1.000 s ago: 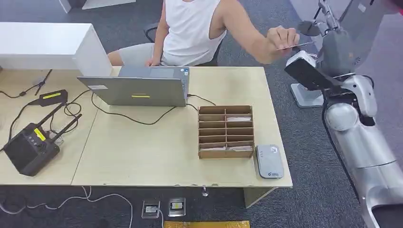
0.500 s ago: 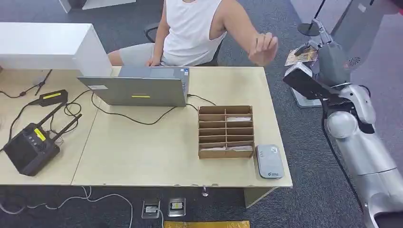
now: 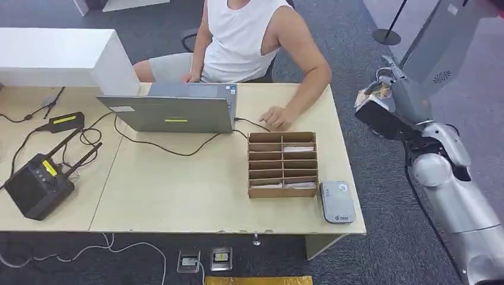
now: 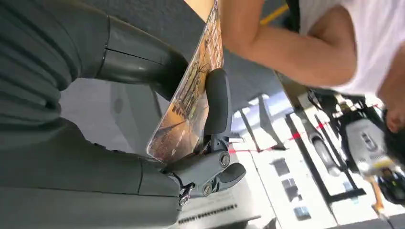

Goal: Pass the card to the sensor for recognition and then transmit it.

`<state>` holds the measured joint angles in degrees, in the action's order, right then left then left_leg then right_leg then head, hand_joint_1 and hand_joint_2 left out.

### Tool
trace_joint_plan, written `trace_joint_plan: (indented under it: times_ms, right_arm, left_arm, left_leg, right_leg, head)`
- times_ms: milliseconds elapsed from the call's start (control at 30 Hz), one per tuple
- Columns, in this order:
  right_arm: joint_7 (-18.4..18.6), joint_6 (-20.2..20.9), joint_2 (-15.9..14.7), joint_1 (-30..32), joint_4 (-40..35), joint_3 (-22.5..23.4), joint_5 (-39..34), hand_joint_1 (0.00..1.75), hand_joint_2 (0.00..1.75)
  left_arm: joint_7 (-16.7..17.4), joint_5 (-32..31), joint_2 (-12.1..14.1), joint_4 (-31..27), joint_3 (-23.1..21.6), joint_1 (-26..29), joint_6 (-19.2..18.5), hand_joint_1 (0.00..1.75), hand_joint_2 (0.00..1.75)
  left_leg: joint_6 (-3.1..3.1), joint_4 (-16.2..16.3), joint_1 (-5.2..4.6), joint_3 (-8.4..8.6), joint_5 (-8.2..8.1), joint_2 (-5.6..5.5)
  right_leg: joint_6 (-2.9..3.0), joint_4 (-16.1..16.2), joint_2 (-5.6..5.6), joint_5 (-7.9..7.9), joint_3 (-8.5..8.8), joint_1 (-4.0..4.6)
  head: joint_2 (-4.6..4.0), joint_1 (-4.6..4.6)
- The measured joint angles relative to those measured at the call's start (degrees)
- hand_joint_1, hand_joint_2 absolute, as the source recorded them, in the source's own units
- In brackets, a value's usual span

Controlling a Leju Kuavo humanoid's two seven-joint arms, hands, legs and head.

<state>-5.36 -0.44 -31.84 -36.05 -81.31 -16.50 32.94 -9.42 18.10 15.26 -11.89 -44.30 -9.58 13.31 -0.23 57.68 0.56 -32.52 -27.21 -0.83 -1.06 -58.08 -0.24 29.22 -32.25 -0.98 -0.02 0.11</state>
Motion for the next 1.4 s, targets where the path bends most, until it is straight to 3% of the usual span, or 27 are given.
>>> trace_joint_plan:
  times_ms: [400,700,967,1400]
  right_arm:
    - [4.2,14.2,-6.0,10.8,-5.7,3.5,-1.0,1.75,1.75]
    - [6.7,19.0,-7.3,15.4,-11.4,4.7,-1.1,1.75,1.75]
    - [7.9,19.3,-6.9,19.2,-14.4,4.1,-0.1,1.75,1.75]
    - [7.1,15.9,-4.0,20.9,-13.6,1.7,2.3,1.75,1.75]
  left_arm:
    - [-0.6,0.7,0.3,0.0,0.0,0.5,1.2,0.00,0.00]
    - [-0.6,0.1,0.3,0.0,0.0,-0.3,1.4,0.00,0.00]
    - [-0.6,0.0,0.0,0.0,0.0,-0.6,1.5,0.00,0.00]
    - [-0.6,-0.5,0.0,0.0,0.0,-0.7,1.8,0.00,0.00]
  left_leg:
    - [-0.05,0.0,0.00,0.03,-0.04,0.05]
    - [-0.05,0.0,0.01,0.03,-0.03,0.06]
    - [-0.05,0.0,0.01,0.01,-0.04,0.06]
    - [-0.06,0.0,0.01,0.01,-0.04,0.06]
  right_leg:
    - [0.00,0.0,0.04,0.00,0.00,0.00]
    - [0.00,0.0,0.05,0.00,0.00,0.00]
    - [0.00,0.0,0.06,0.00,0.00,0.00]
    - [0.01,0.0,0.05,0.01,0.00,0.01]
  head:
    - [0.00,0.02]
    - [0.00,0.00]
    - [0.00,0.00]
    - [0.00,0.00]
